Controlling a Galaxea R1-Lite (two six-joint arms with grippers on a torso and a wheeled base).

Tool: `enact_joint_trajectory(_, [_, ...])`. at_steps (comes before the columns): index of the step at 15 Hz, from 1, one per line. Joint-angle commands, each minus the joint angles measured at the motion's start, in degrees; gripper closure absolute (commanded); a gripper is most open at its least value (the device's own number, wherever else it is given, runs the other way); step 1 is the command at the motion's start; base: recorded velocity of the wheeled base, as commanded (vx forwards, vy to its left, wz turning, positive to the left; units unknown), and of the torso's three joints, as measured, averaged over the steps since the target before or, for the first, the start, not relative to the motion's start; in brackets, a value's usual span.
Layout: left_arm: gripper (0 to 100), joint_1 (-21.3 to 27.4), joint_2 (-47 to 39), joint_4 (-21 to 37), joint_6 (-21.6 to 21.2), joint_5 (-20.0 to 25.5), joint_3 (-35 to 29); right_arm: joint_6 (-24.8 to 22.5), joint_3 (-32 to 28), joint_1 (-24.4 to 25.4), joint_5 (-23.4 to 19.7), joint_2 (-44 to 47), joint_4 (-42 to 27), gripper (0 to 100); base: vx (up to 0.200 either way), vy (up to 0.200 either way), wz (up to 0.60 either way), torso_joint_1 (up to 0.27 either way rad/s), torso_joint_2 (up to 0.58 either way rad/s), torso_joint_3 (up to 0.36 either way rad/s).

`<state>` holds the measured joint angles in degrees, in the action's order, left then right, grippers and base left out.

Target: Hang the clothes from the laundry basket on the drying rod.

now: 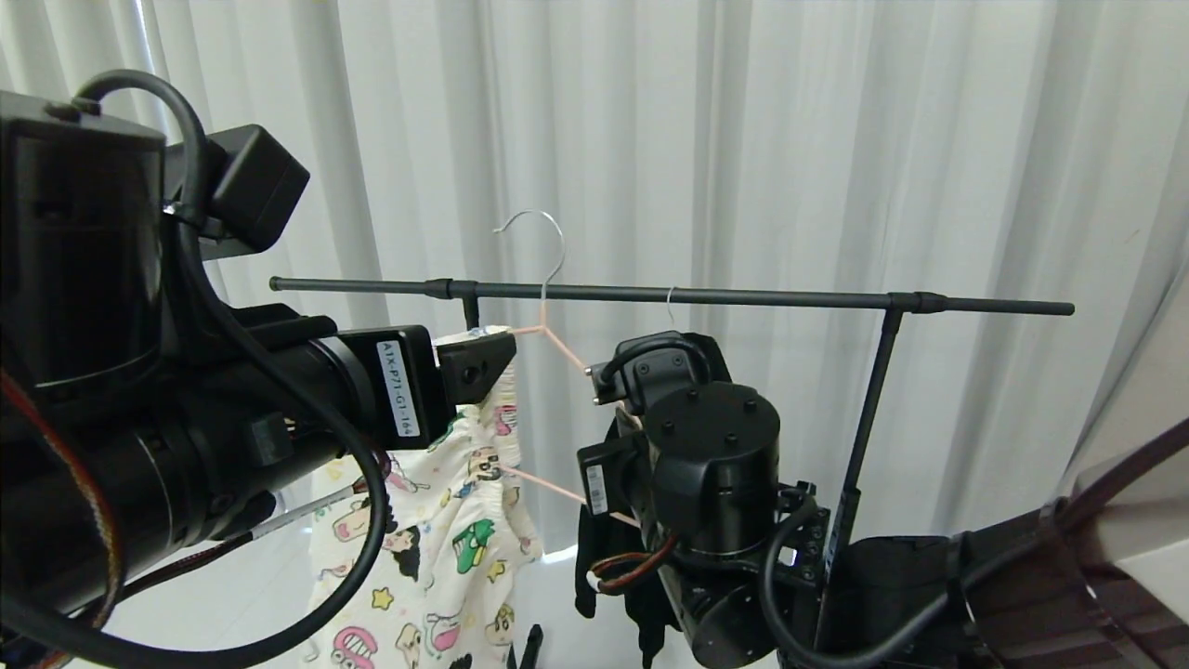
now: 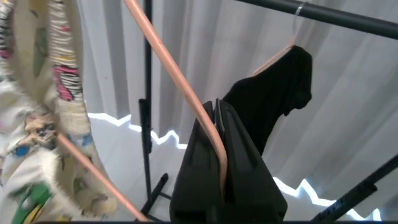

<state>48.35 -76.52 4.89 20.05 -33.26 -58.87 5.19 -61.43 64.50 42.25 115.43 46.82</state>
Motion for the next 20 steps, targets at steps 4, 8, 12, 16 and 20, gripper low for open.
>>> enact_joint_trajectory(4, [0, 0.2, 1.8, -0.6, -0.5, -0.1, 2.4, -0.5, 0.2, -3.1, -0.1, -2.8, 3.2, 100, 0.000, 0.000, 0.00, 0.000, 0.00, 0.000])
enact_joint_trajectory(8, [0, 0.2, 8.1, -0.6, -8.5, 0.5, 8.7, -2.6, 3.4, -3.6, 0.0, -6.6, 4.2, 100, 0.000, 0.000, 0.00, 0.000, 0.00, 0.000])
enact_joint_trajectory(12, [0, -1.8, 16.4, -0.6, -15.7, 9.8, 13.3, -8.3, 15.6, -3.9, -2.8, -13.0, 12.9, 100, 0.000, 0.000, 0.00, 0.000, 0.00, 0.000])
enact_joint_trajectory(16, [0, -8.1, 17.6, -4.0, -20.8, 17.3, 15.6, -13.9, 25.9, -3.9, -6.6, -17.3, 20.1, 100, 0.000, 0.000, 0.00, 0.000, 0.00, 0.000])
enact_joint_trajectory(20, [0, -8.1, 17.8, -6.6, -25.7, 27.3, 19.9, -21.2, 33.7, -3.8, -10.0, -18.7, 29.9, 100, 0.000, 0.000, 0.00, 0.000, 0.00, 0.000])
